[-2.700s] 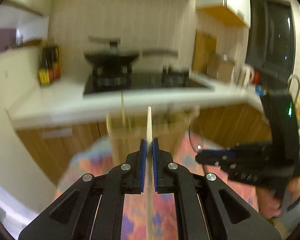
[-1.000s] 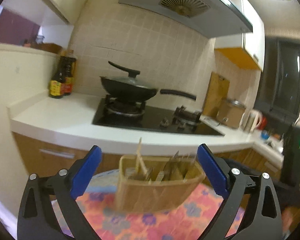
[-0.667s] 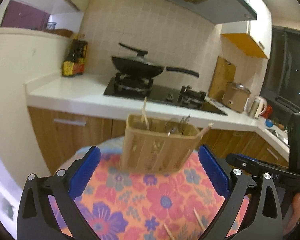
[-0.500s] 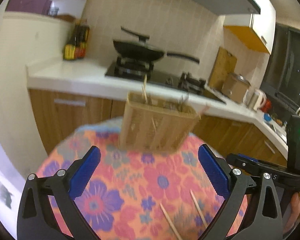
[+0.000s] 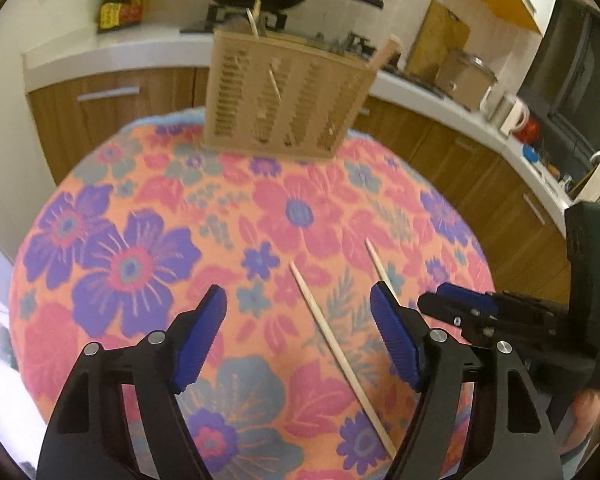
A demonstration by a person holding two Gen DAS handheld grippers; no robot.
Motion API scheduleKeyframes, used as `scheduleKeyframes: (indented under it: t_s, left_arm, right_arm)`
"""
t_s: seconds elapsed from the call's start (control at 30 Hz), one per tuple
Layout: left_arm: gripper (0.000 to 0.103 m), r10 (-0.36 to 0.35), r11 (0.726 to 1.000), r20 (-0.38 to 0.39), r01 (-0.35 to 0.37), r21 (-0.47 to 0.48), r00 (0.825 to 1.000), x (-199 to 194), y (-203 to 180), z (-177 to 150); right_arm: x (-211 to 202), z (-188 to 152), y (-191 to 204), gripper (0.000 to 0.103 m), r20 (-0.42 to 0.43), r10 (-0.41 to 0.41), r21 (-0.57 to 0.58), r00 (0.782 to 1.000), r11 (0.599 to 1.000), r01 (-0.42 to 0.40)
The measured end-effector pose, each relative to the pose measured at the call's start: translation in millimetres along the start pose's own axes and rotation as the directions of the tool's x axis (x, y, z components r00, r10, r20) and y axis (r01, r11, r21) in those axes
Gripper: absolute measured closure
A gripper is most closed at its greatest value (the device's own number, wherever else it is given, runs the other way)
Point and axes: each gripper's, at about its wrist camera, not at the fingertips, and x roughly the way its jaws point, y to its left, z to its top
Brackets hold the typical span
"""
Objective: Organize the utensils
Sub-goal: 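Grasp a single chopstick with the right tool while the left tool grasps another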
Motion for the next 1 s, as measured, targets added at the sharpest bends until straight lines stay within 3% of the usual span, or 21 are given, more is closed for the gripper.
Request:
scheduleKeyframes:
  t_s: [0.2, 0.3, 0.47, 0.6, 0.7, 0.8, 0.9, 1.0]
  left_arm:
    - [0.049, 0.029, 0.999, -0.088, -0.026, 0.042, 0.996, 31, -23, -13]
    - [0.049, 0.068, 0.997, -0.118, -0.063, 0.047, 0.991, 44, -30, -20]
    - [0.054, 0.130, 0.988, -0.124, -0.119, 0.093, 0.984, 53, -39, -26]
    - [0.054, 0.201, 0.970, -0.100, -0.184, 0.156, 0.975, 56, -51, -32]
    - [0.066, 0.259, 0.948, -0.066, -0.240, 0.208, 0.964, 57, -57, -35]
    - [0.091, 0.285, 0.933, -0.051, -0.265, 0.244, 0.957, 55, -57, -34]
    - [0.098, 0.251, 0.945, -0.065, -0.230, 0.232, 0.966, 52, -49, -31]
    - [0.099, 0.165, 0.972, -0.099, -0.145, 0.182, 0.981, 47, -31, -24]
  right_arm:
    - [14, -26, 1, 0.080, -0.036, -0.005, -0.024, 0.999, 1.000, 0.004]
    - [15, -32, 8, 0.080, -0.041, -0.018, -0.073, 0.999, 0.997, 0.015]
    - [17, -44, 15, 0.093, -0.021, -0.090, -0.153, 0.996, 0.984, 0.086]
    - [17, -45, 12, 0.099, -0.024, -0.101, -0.148, 0.995, 0.984, 0.097]
    - [15, -43, 7, 0.099, -0.039, -0.076, -0.116, 0.996, 0.991, 0.071]
    - [14, -41, 1, 0.099, -0.048, -0.054, -0.075, 0.997, 0.996, 0.050]
    - [12, -37, -3, 0.099, -0.048, -0.014, -0.026, 0.999, 1.000, 0.013]
    - [9, -32, -3, 0.099, -0.034, -0.021, -0.019, 0.999, 1.000, 0.021]
